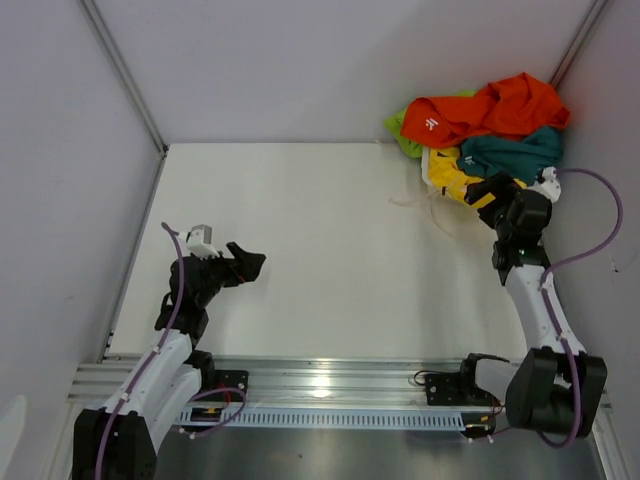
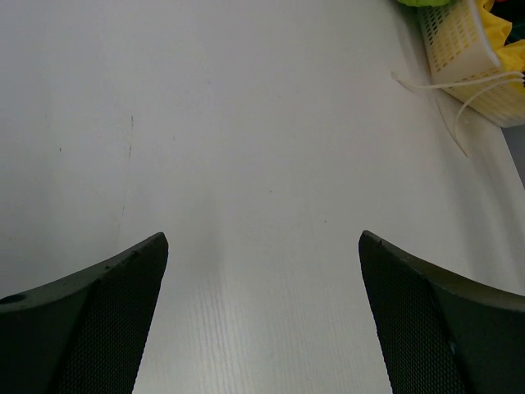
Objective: Fold and stack the shorts
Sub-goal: Grab the shorts from the pile
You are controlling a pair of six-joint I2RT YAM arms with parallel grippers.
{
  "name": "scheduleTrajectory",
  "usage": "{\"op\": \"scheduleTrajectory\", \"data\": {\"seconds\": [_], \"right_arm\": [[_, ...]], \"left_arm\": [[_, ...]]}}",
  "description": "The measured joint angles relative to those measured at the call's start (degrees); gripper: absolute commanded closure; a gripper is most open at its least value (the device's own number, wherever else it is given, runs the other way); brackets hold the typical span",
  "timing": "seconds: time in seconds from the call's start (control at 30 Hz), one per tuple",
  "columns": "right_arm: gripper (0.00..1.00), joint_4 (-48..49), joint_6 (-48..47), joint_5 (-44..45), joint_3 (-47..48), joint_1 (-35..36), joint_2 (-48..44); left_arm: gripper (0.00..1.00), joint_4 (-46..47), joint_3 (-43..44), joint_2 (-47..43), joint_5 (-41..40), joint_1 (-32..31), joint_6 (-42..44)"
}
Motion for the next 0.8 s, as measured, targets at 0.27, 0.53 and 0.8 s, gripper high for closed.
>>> {"op": "scheduleTrajectory", "data": {"seconds": [0.27, 0.53, 0.8], "right_arm": [[0.12, 2.78, 9.42, -1.75, 25.03, -4.76, 25.81], [0.20, 3.52, 18.88, -3.82, 47.45, -5.60, 49.83], [0.22, -0.13, 20.72, -4.63, 60.06, -4.94, 59.36]], "left_arm": [[0.01, 0.02, 0.00, 0.48, -1.53, 0.02, -0.39], [0.01, 0.37, 0.02, 2.32, -1.97, 0.02, -0.37], [0.01, 0.13, 0.09, 4.94, -3.10, 0.02, -0.37]]}}
